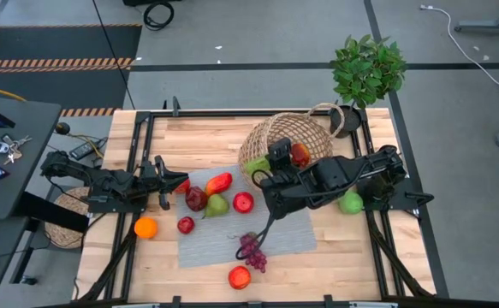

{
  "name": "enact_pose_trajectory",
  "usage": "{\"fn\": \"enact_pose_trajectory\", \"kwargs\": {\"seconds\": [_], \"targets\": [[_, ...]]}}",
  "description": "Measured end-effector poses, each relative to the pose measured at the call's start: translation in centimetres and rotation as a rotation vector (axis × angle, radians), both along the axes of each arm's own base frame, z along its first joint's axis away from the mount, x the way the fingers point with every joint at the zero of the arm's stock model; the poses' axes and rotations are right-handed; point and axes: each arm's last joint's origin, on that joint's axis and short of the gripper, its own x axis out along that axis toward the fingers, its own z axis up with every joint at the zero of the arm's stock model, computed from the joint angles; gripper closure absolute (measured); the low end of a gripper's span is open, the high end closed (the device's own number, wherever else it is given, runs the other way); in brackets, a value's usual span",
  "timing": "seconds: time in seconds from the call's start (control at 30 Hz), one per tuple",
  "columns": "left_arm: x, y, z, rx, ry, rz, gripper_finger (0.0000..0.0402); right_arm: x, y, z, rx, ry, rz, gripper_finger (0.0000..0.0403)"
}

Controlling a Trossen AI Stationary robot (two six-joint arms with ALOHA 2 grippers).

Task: Build produce basket
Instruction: Put the cucumber into the brown basket

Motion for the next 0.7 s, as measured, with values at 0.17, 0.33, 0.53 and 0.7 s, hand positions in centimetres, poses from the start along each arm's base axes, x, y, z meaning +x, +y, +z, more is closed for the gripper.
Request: {"fn": "enact_pose_trajectory", "kwargs": {"seconds": [0.17,0.33,0.53,0.7], "targets": [[0.0,0.0,0.0,0.0,0.0,0.0,0.0353,0.01,-0.02,0.0,-0.005,0.0,-0.001,0.0236],[0.0,0.0,0.0,0.0,0.0,0.0,0.0353,0.03,-0.06,0.0,-0.004,-0.005,-0.007,0.0236],[0.0,0.0,0.0,0.0,0.0,0.0,0.0353,0.16,-0.39,-0.08,0.041,-0.006,-0.018,0.0236],[0.0,0.0,0.0,0.0,0.0,0.0,0.0353,0.29,-0.8,-0.08,0.051,-0.016,-0.039,0.0236]]}}
